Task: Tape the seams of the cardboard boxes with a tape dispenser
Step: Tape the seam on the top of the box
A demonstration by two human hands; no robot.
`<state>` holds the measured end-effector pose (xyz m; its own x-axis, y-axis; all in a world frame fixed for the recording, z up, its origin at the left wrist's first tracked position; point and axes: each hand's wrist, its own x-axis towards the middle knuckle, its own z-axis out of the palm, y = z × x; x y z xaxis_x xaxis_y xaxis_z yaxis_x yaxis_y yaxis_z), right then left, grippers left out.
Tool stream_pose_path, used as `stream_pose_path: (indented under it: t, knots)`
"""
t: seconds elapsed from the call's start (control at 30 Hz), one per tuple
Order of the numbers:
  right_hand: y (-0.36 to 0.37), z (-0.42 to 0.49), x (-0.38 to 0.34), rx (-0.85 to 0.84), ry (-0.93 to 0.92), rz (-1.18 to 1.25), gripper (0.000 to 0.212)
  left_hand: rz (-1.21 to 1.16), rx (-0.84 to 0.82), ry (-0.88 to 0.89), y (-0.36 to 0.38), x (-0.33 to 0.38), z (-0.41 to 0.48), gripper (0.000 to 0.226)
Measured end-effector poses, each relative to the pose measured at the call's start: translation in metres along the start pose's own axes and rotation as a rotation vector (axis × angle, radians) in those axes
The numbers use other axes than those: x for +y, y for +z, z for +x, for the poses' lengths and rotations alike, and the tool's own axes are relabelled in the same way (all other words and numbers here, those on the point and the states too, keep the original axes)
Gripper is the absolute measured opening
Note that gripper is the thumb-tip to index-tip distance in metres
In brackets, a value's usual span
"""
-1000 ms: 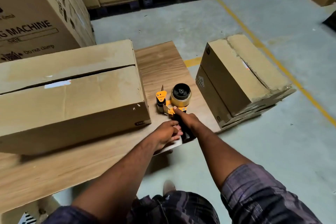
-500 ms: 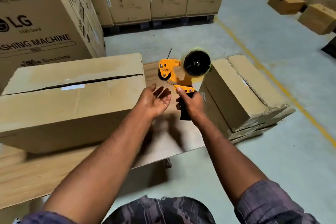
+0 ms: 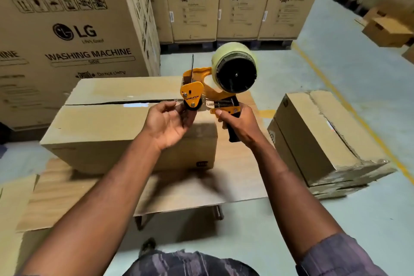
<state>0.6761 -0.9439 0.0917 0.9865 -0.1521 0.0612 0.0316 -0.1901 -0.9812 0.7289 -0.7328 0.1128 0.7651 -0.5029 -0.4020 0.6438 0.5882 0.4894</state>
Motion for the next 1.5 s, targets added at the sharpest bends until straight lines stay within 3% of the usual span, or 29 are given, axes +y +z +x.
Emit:
stream_pose_path:
  t: [0.1,0.23,0.3,0.47,0.7,0.9,1.23,1.33,1.5]
  knots:
    - [0.021,0.012,-0.013,-0.058,-0.025,-0.078,0.013,0.080,0.046,-0.011,-0.017,0.026,-0.013,0.047]
    - [0.063,0.036,-0.031,-0.097,-0.090,-0.196,0.018,0.204,0.232,0.053,-0.038,0.064,-0.020,0.022]
    - [0.093,0.049,-0.039,-0.104,-0.136,-0.262,0.029,0.333,0.279,0.093,-0.061,0.095,-0.022,0.020]
    - [0.157,0.081,-0.055,-0.163,-0.187,-0.413,0.031,0.717,0.442,0.252,-0.113,0.165,-0.031,0.027]
    - [0.246,0.125,-0.067,-0.207,-0.269,-0.649,0.044,1.065,0.494,0.322,-0.195,0.260,-0.048,0.024]
    - [0.291,0.157,-0.066,-0.213,-0.234,-0.771,0.045,1.017,0.523,0.331,-0.266,0.314,-0.047,0.014]
    - [0.313,0.181,-0.050,-0.284,-0.195,-0.878,0.055,1.129,0.543,0.379,-0.297,0.316,-0.008,0.016]
    - [0.316,0.182,-0.039,-0.297,-0.165,-0.896,0.054,1.133,0.532,0.310,-0.307,0.304,0.003,0.021]
    - [0.316,0.188,-0.037,-0.348,-0.089,-0.881,0.041,0.869,0.490,0.136,-0.322,0.275,0.019,0.033]
